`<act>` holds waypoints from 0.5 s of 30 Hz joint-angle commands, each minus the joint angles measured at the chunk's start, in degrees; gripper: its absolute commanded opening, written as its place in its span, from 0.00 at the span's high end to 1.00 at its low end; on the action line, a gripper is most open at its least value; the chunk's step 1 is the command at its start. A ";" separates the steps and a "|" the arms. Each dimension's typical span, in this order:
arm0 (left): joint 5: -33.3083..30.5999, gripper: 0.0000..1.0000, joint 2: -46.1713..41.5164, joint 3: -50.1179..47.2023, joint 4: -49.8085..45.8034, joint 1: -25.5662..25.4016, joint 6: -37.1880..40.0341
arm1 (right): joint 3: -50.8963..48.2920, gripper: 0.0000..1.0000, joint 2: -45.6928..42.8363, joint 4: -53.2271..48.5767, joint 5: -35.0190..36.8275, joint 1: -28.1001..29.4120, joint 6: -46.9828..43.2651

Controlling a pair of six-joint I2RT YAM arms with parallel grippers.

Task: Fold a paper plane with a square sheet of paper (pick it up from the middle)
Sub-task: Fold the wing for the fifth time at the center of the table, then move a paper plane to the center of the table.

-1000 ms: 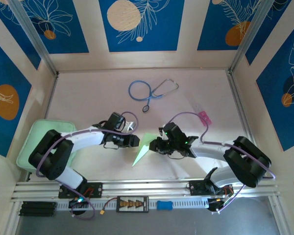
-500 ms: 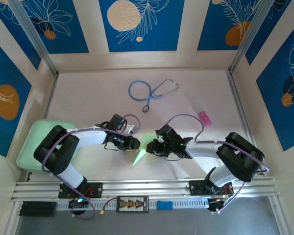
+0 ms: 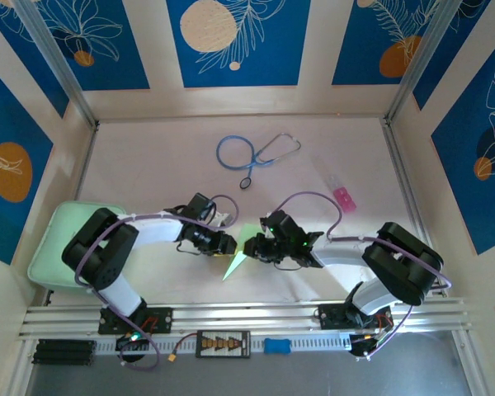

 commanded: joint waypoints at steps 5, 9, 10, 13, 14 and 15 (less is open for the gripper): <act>1.27 0.67 2.81 1.47 -1.38 -3.06 1.58 | -1.12 0.80 2.55 2.15 -1.49 0.69 1.01; 2.55 0.69 2.87 1.53 -1.01 -3.49 1.49 | -1.41 0.80 2.59 2.47 -1.36 0.69 1.27; 2.71 0.70 2.72 1.48 -0.85 -3.53 1.41 | -1.35 0.80 2.57 2.47 -1.35 0.69 1.20; 2.99 0.70 2.26 1.40 -0.57 -3.61 1.22 | -1.40 0.80 2.60 2.49 -1.48 0.69 1.27; 2.99 0.70 2.30 1.40 -0.54 -3.67 1.22 | -1.54 0.80 2.63 2.56 -1.43 0.69 1.36; 3.11 0.70 2.27 1.39 -0.51 -3.60 1.23 | -1.57 0.80 2.66 2.51 -1.35 0.64 1.41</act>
